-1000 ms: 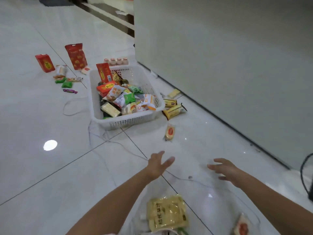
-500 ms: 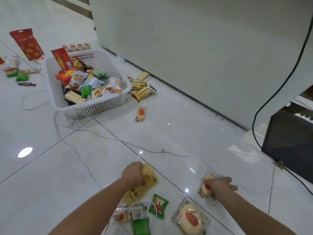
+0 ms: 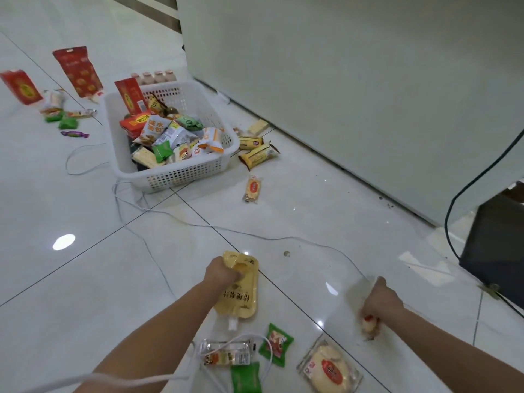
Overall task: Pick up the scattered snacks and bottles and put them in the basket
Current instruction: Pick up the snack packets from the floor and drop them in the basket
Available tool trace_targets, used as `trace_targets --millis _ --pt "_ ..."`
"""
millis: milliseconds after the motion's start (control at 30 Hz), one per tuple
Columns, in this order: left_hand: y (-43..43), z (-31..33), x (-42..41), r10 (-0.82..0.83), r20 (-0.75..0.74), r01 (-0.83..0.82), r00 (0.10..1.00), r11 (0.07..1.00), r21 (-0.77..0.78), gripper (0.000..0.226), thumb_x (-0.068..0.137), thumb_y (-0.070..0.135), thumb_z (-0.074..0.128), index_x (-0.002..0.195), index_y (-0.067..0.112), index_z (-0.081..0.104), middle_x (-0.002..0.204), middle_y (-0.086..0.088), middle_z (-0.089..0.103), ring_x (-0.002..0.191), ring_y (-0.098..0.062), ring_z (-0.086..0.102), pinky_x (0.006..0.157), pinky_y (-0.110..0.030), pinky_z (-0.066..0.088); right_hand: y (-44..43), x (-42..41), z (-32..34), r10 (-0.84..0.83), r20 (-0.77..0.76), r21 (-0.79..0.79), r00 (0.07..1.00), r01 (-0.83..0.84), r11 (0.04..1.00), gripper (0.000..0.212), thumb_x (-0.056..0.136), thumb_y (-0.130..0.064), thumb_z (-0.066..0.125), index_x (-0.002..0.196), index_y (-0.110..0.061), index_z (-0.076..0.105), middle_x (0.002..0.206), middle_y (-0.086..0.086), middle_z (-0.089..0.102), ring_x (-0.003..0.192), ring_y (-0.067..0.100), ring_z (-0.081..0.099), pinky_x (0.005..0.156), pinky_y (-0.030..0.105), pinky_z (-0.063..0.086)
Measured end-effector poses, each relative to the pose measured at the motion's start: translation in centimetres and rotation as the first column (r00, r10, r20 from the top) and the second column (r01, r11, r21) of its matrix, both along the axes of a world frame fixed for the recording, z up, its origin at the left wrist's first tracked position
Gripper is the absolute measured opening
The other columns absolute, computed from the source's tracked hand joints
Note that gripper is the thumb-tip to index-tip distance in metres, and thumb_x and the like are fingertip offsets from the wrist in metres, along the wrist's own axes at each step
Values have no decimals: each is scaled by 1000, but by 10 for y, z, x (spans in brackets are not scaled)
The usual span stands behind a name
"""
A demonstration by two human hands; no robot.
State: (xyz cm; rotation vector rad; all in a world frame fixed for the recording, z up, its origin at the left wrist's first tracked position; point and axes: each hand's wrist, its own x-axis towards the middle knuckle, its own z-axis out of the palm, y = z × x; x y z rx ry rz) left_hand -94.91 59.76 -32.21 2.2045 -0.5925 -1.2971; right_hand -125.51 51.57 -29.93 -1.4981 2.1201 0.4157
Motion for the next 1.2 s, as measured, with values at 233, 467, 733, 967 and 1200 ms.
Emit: trace_targets --millis 233,467,733,967,1200 --pt "-13 9 8 298 -335 -345 894 934 -91 19 78 -5 71 89 6 61 85 -13 64 72 -30 63 82 -50 55 -46 -20 31 39 1 -182 999 -38 983 43 73 -11 73 102 0 42 107 23 61 95 33 62 70 28 42" --pt "-23 28 27 472 -515 -584 715 808 -71 25 84 -3 64 108 1 55 97 -19 61 92 -36 60 76 -49 52 -71 1 52 6 343 -441 939 155 884 28 80 -12 71 93 -5 48 91 17 57 77 32 56 72 39 50" --pt "-59 73 65 489 -582 -680 650 716 -158 37 81 -11 62 116 -1 56 99 -19 64 92 -36 62 73 -47 54 -109 136 89 -163 896 -12 413 390 921 15 89 -7 60 103 -4 55 76 15 63 41 12 64 39 20 51" --pt "-47 136 87 591 -597 -795 543 590 -138 32 80 -15 60 103 7 60 92 -15 66 82 -32 64 65 -39 54 -128 244 149 -126 870 88 477 101 991 24 88 -9 63 109 0 59 95 21 69 82 32 68 68 38 57" --pt "-21 272 121 681 -480 -816 553 559 -147 33 76 -13 65 104 4 64 88 -13 68 75 -27 65 61 -33 52 -133 311 272 -87 875 100 477 -2 995 27 87 -9 64 114 -4 60 100 17 68 79 26 65 65 34 56"
